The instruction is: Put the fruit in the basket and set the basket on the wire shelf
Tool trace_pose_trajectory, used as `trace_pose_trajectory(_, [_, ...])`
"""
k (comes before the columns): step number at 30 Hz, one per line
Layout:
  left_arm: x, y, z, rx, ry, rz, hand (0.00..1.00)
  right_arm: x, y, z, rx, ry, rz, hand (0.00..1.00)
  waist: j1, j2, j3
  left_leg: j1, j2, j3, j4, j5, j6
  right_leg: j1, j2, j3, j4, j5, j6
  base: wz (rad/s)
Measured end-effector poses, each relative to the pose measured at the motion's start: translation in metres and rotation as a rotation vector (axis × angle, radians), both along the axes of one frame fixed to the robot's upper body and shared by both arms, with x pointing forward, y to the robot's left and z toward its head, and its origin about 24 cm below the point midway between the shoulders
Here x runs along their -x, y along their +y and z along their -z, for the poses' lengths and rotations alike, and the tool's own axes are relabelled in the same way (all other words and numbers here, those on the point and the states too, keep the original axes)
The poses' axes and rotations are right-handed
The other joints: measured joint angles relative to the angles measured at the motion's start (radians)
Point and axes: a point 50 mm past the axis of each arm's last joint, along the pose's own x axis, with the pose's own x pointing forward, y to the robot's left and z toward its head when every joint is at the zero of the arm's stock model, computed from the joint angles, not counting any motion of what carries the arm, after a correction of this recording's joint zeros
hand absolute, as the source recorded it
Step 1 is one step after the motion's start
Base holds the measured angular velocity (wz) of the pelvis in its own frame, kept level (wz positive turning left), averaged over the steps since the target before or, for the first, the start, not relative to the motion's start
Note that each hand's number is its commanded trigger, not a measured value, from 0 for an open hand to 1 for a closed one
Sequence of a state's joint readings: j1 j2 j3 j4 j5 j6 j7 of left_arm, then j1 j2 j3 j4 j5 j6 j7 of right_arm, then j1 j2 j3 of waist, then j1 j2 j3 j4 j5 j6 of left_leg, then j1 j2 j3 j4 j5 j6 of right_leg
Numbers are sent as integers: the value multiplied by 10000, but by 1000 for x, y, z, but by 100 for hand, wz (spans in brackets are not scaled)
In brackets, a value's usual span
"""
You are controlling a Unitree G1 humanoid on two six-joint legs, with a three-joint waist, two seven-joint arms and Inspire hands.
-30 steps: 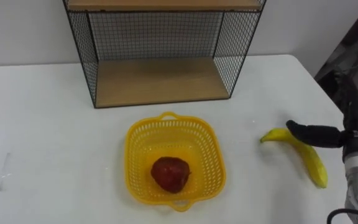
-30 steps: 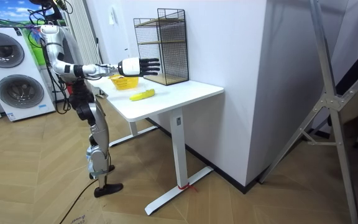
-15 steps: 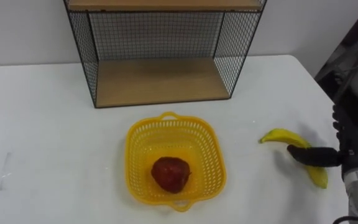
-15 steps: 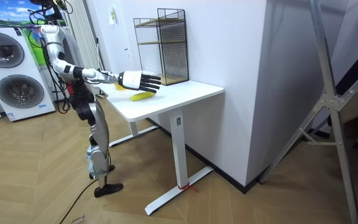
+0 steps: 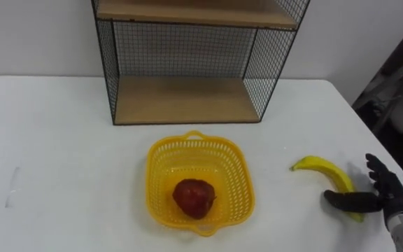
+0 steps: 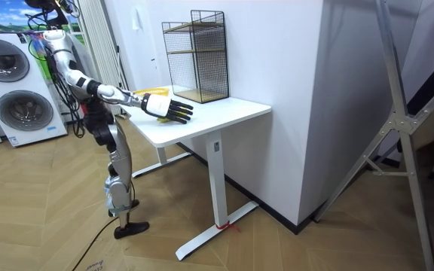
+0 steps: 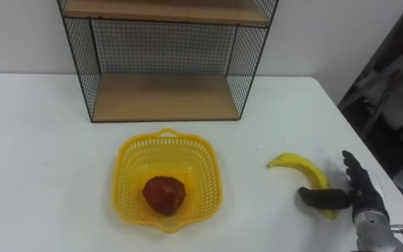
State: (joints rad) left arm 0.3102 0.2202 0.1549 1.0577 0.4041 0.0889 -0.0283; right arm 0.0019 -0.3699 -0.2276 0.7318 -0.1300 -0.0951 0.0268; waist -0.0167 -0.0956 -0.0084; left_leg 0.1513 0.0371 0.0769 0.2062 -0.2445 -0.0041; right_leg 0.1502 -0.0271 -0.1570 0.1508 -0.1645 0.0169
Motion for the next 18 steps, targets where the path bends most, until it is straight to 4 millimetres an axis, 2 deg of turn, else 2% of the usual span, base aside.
trace_pose_trajectory(6, [5,2,-1,-305,322,-50,0,5,-18,-5,804,477,40,100,5,60,-41,22,1,-112,5,3,-4,90,10,-81,7,12,-15,5])
trace_pose_trajectory(13, [-1,3,-1,-360,233,134,0,1,-22,-9,1712,838,-90,100,40,72,-54,91,26,-155,-17,1,-16,131,39,-67,5,13,-18,0])
trace_pose_trajectory(18, [-4,3,-1,-329,163,154,0,1,-21,-8,1657,832,6,100,73,76,-55,93,40,-159,-17,-4,-26,128,54,-75,20,16,-22,0])
